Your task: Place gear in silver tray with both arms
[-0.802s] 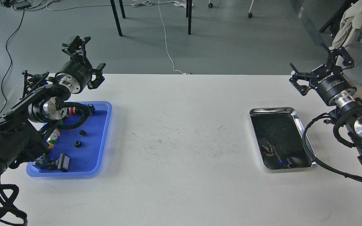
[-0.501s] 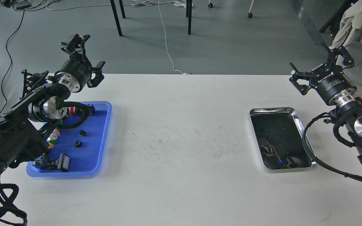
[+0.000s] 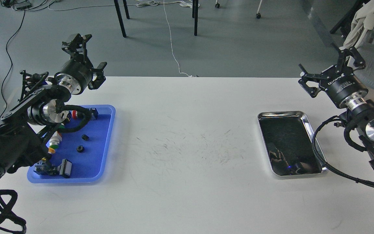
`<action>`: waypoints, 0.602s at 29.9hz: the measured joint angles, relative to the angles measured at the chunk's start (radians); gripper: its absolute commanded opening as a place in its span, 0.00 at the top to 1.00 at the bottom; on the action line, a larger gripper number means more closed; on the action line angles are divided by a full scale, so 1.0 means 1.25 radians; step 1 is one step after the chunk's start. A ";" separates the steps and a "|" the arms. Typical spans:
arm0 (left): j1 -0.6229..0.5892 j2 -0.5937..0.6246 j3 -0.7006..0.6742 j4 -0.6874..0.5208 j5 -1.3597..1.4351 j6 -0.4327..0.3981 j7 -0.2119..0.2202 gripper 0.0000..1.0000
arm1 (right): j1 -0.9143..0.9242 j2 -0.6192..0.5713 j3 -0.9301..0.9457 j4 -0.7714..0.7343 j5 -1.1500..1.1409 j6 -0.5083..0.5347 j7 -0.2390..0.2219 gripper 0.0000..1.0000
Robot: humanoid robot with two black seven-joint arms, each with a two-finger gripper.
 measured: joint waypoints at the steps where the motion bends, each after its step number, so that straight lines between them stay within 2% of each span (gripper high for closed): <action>1: 0.000 -0.001 0.000 0.000 0.009 0.000 0.000 0.02 | 0.000 0.000 0.000 0.000 0.000 0.000 0.000 0.01; 11: 0.000 0.008 0.000 -0.011 0.078 -0.001 0.004 0.02 | 0.001 0.000 0.001 0.000 0.000 0.001 0.000 0.01; 18: 0.011 0.065 0.003 -0.076 0.165 0.000 0.006 0.02 | 0.001 0.001 0.000 0.001 0.000 0.001 0.000 0.01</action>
